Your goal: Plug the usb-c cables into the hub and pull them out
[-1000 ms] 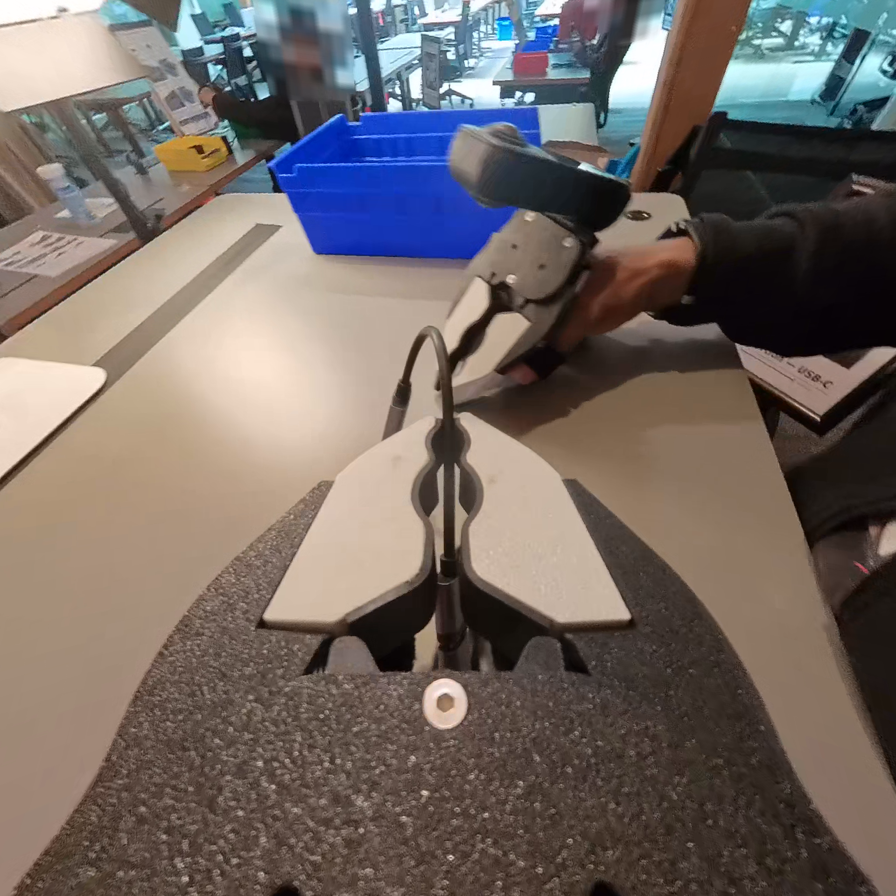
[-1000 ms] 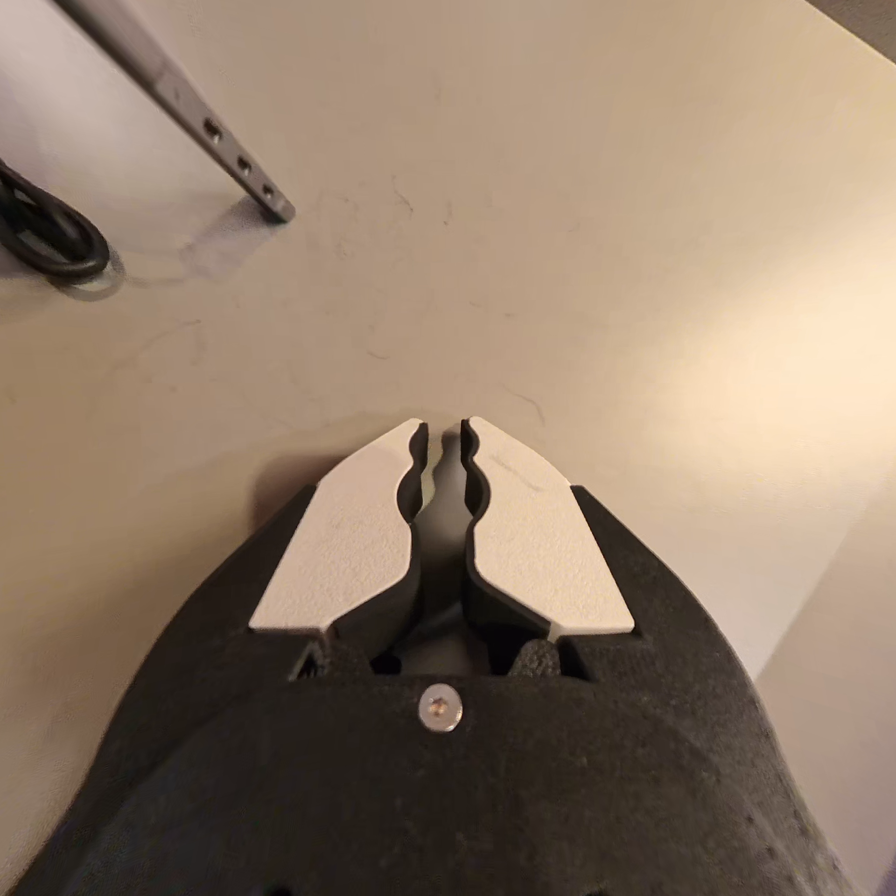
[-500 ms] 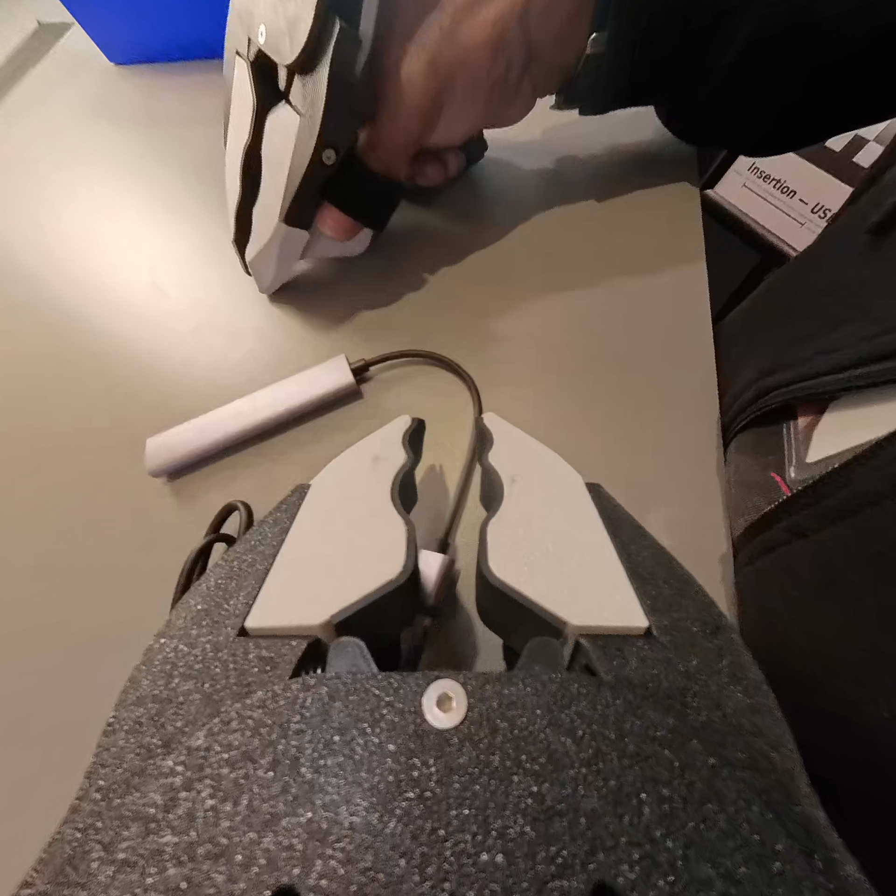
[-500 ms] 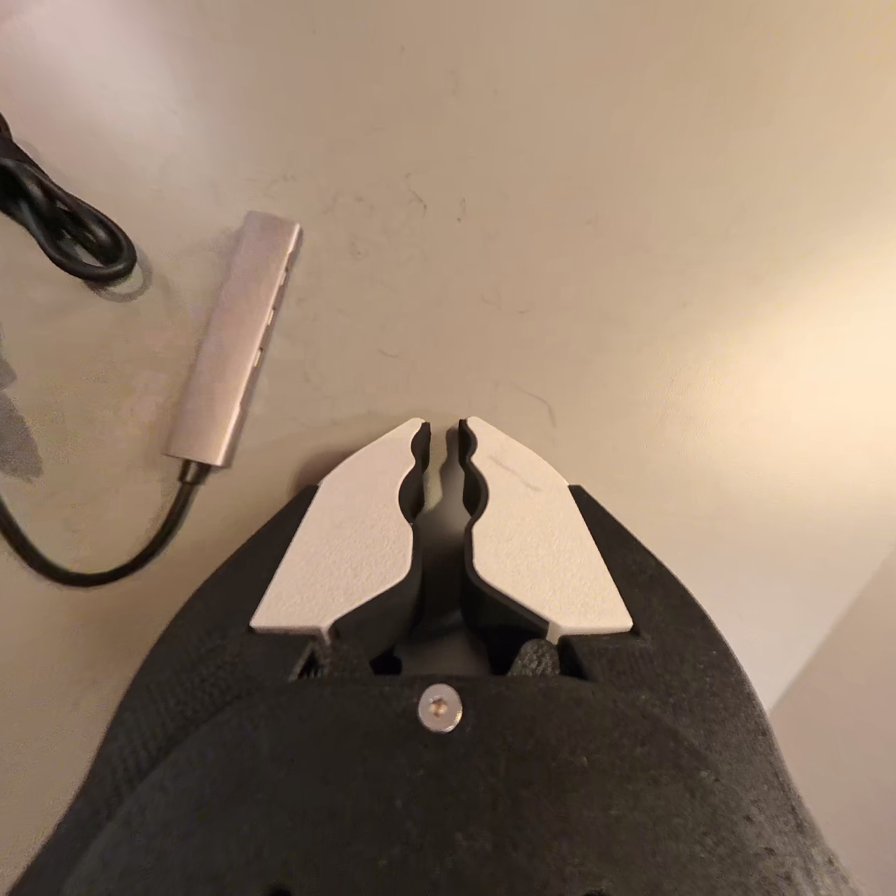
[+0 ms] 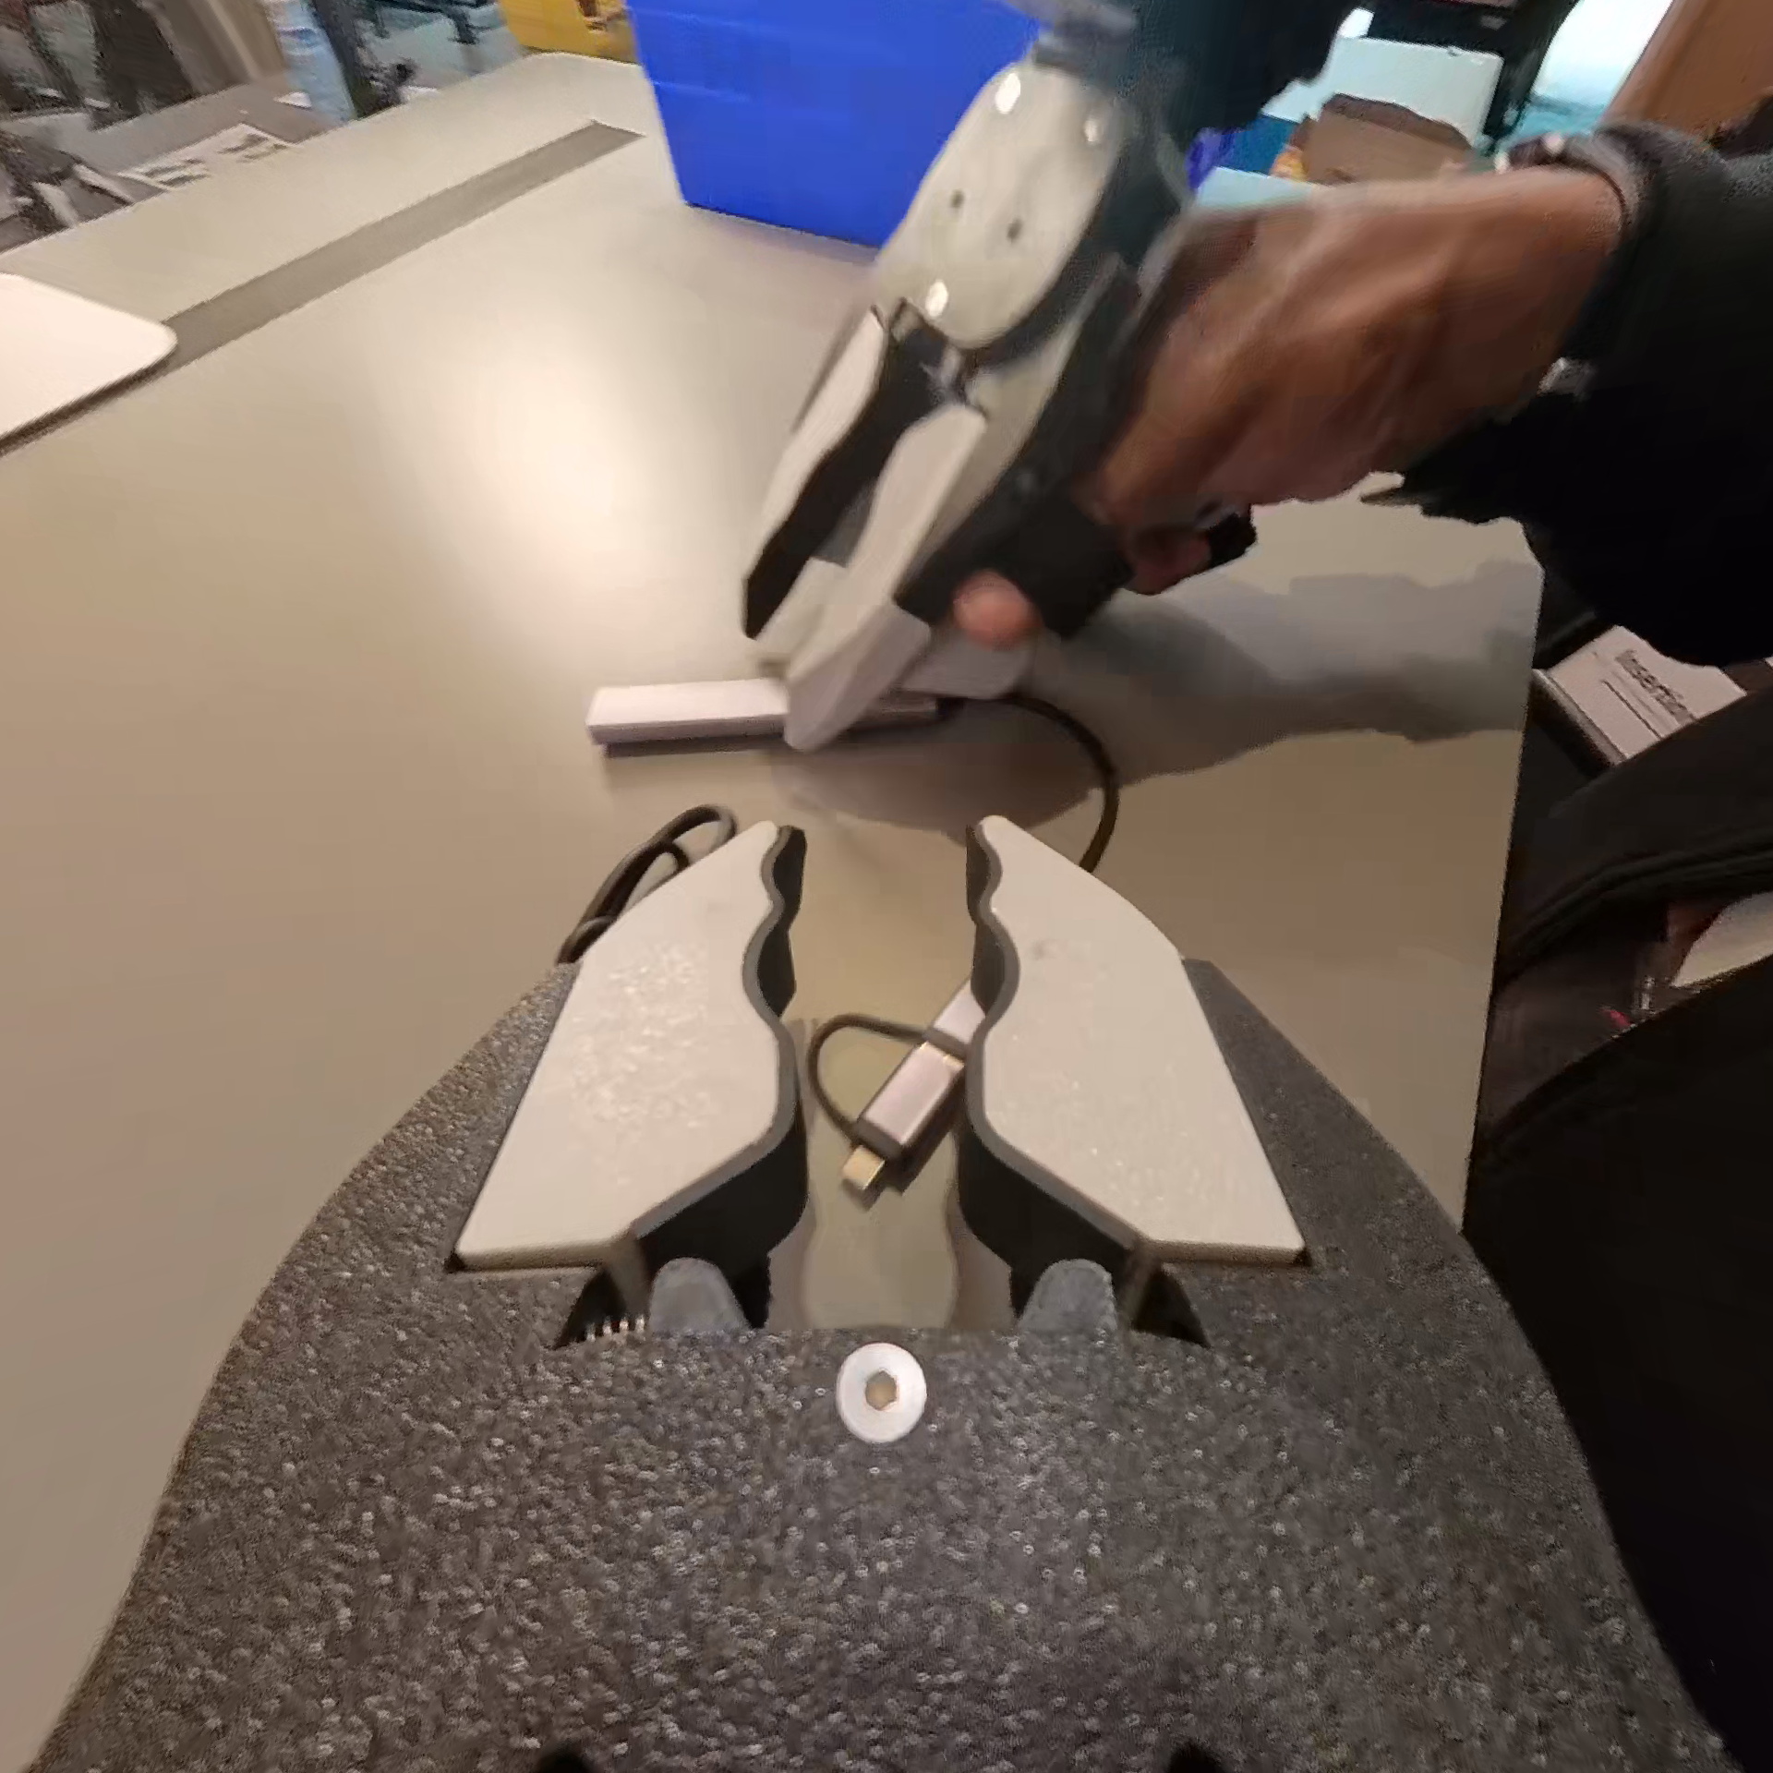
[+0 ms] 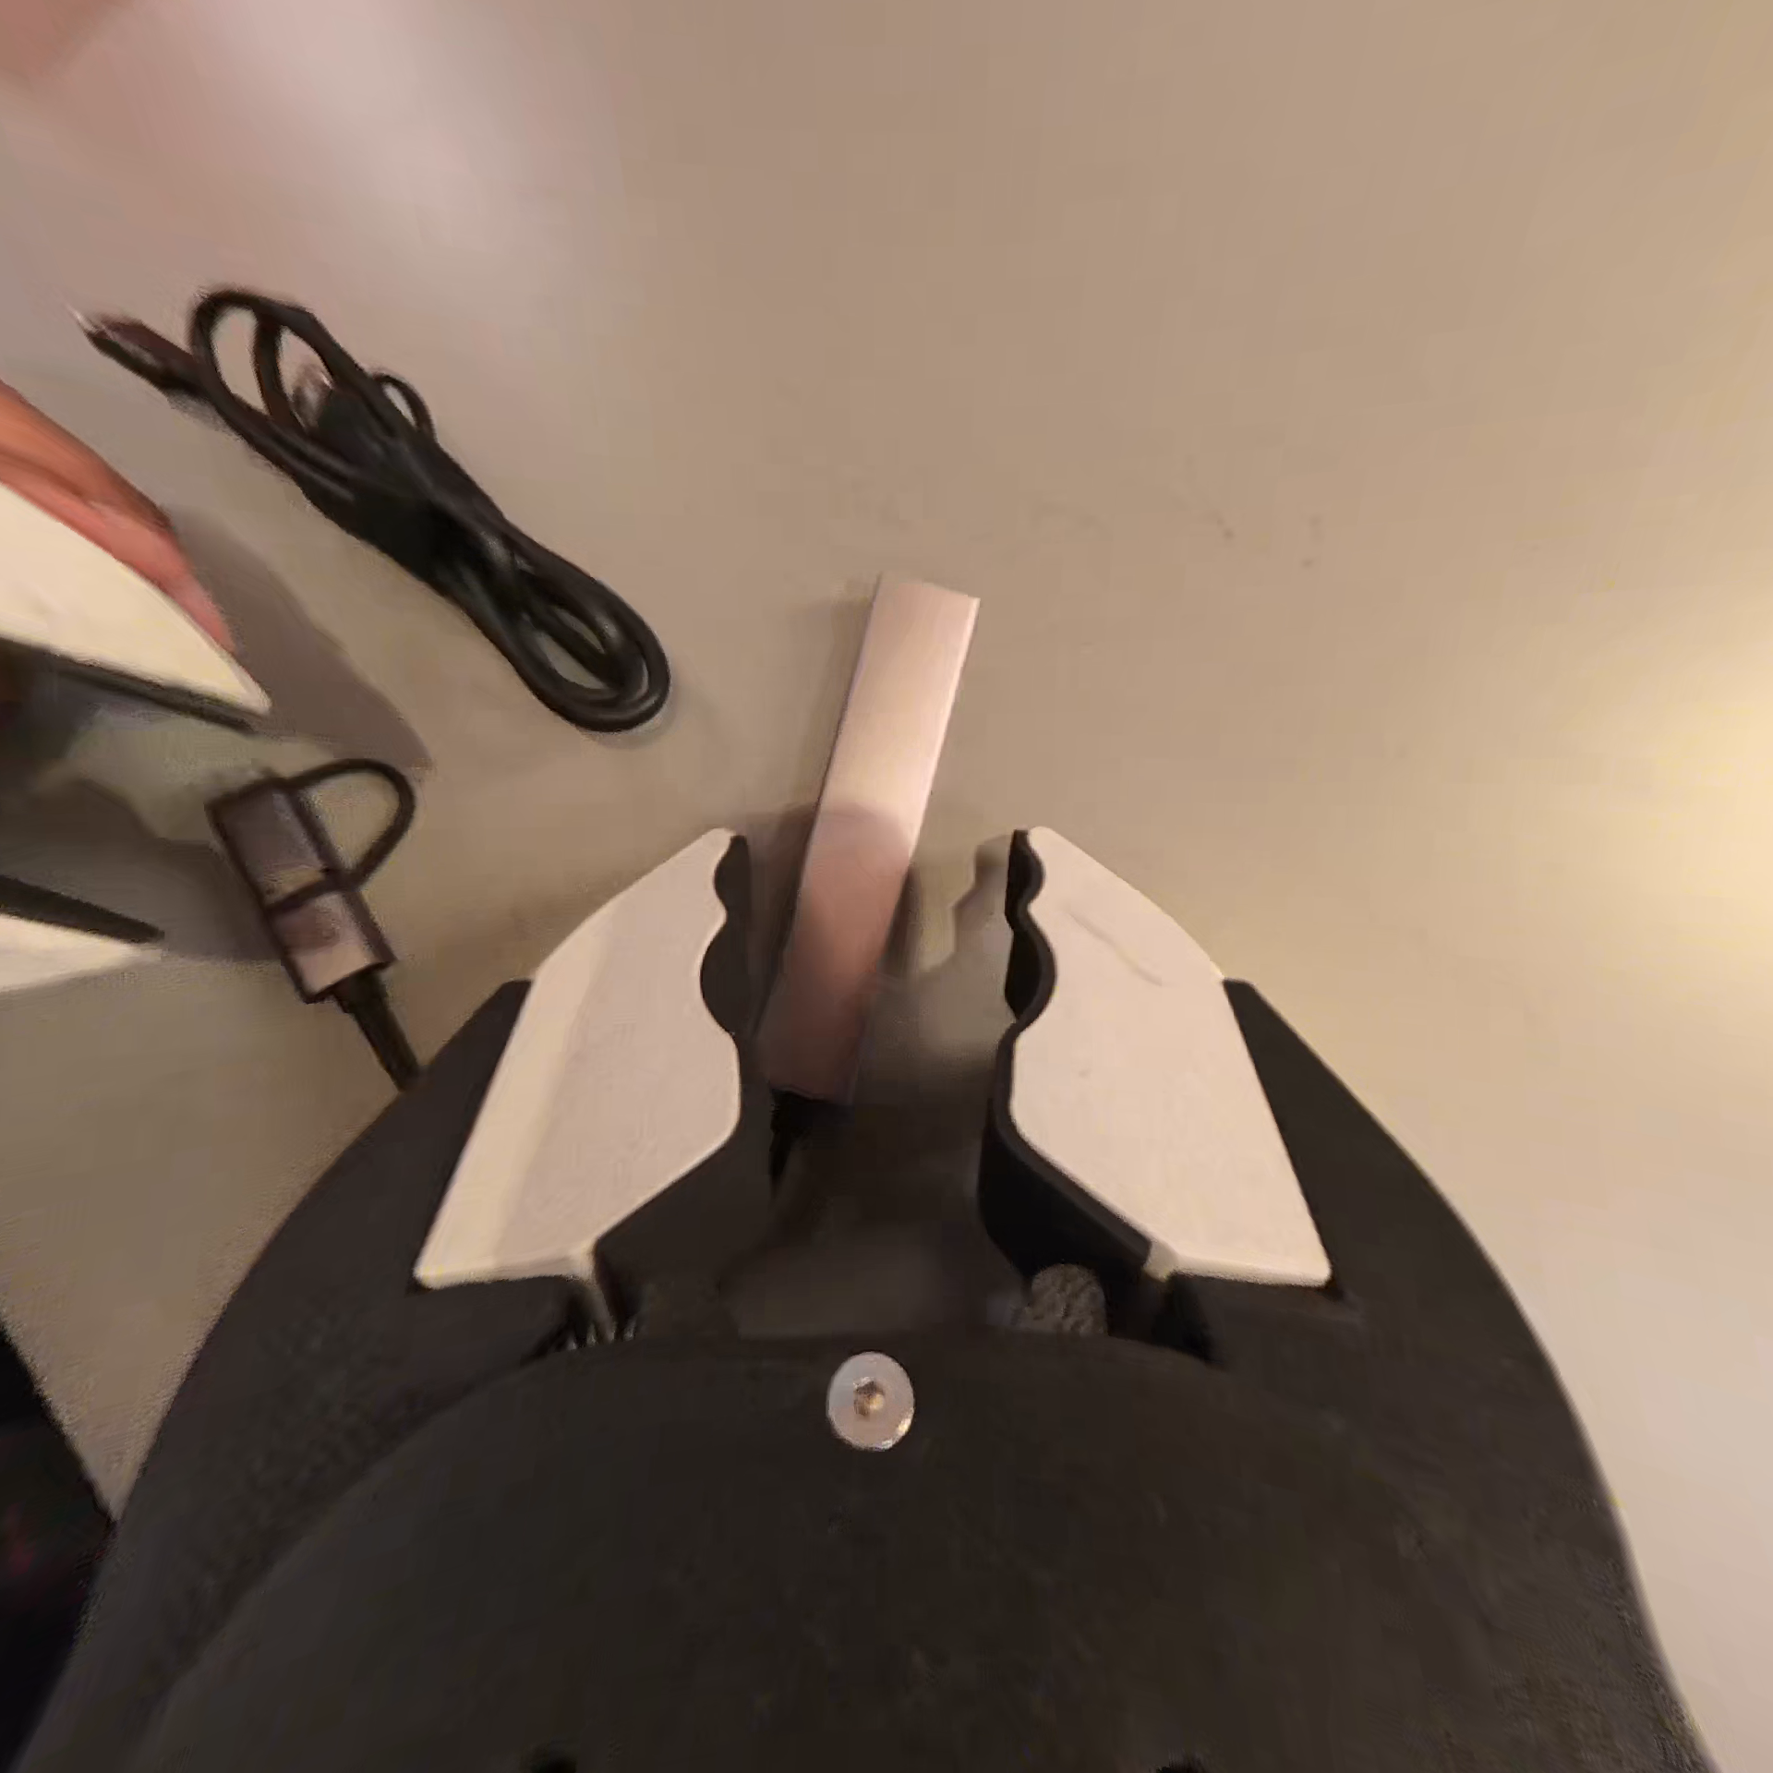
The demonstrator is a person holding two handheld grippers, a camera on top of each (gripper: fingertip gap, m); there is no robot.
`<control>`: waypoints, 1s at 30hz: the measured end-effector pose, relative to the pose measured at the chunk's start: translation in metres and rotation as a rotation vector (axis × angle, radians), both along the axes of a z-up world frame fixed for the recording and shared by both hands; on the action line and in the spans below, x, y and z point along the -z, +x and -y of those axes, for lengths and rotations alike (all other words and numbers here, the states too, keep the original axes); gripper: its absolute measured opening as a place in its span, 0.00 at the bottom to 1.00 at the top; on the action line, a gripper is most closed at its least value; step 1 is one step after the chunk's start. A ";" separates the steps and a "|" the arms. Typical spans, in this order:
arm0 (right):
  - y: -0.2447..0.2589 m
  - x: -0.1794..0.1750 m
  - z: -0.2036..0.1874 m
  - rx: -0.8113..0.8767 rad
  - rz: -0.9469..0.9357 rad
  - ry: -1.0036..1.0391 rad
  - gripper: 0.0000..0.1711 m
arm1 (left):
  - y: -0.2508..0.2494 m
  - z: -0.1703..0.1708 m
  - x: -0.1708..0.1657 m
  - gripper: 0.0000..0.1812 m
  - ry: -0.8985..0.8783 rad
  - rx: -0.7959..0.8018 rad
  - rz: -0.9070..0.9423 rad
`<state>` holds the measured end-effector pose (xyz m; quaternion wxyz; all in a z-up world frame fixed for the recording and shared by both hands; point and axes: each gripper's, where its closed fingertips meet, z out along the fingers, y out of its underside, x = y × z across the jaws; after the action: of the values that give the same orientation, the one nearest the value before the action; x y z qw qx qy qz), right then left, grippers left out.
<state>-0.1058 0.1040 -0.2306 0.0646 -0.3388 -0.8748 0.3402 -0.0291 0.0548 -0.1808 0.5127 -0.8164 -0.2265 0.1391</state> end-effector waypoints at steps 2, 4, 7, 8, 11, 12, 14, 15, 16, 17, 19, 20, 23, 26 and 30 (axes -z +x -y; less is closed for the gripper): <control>-0.001 0.006 0.005 -0.037 -0.081 0.086 0.23 | -0.003 0.013 -0.003 0.18 0.015 -0.045 -0.004; 0.002 0.006 0.012 -0.077 -0.084 0.094 0.14 | -0.006 0.025 -0.003 0.17 0.028 -0.088 -0.001; 0.002 0.005 0.013 -0.154 -0.132 0.086 0.14 | -0.007 0.039 -0.003 0.16 0.055 -0.141 0.007; 0.001 0.004 0.010 -0.168 -0.167 0.079 0.14 | -0.007 0.043 -0.004 0.16 0.063 -0.155 0.006; 0.008 -0.008 0.004 -0.233 -0.264 -0.010 0.13 | -0.006 0.055 -0.007 0.16 0.080 -0.187 -0.009; 0.012 -0.017 0.004 -0.261 -0.311 -0.060 0.13 | -0.005 0.059 -0.008 0.16 0.085 -0.196 -0.009; 0.020 -0.035 0.002 -0.305 -0.417 -0.147 0.13 | -0.005 0.066 -0.010 0.15 0.100 -0.207 -0.012; 0.023 -0.040 0.000 -0.312 -0.453 -0.171 0.13 | -0.006 0.069 -0.011 0.15 0.107 -0.212 -0.013; 0.024 -0.043 -0.002 -0.311 -0.472 -0.183 0.13 | -0.007 0.071 -0.011 0.15 0.112 -0.214 -0.011; 0.025 -0.045 -0.004 -0.308 -0.480 -0.192 0.13 | -0.008 0.074 -0.011 0.15 0.112 -0.217 -0.009; 0.027 -0.047 -0.006 -0.309 -0.483 -0.203 0.13 | -0.010 0.080 -0.009 0.15 0.102 -0.222 -0.008; 0.027 -0.048 -0.007 -0.308 -0.490 -0.209 0.13 | -0.012 0.082 -0.009 0.15 0.094 -0.225 -0.010; 0.029 -0.050 -0.007 -0.303 -0.500 -0.222 0.13 | -0.015 0.089 -0.005 0.15 0.058 -0.232 -0.013; 0.030 -0.051 -0.008 -0.298 -0.502 -0.220 0.13 | -0.019 0.099 0.001 0.16 0.009 -0.249 -0.014; 0.031 -0.045 -0.011 -0.306 -0.484 -0.186 0.13 | -0.023 0.118 0.015 0.19 -0.099 -0.274 0.001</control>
<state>-0.0743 0.1148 -0.1859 0.1882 -0.1166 -0.8399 0.4955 -0.0523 -0.0630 -0.1955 0.4480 -0.8022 -0.3288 0.2184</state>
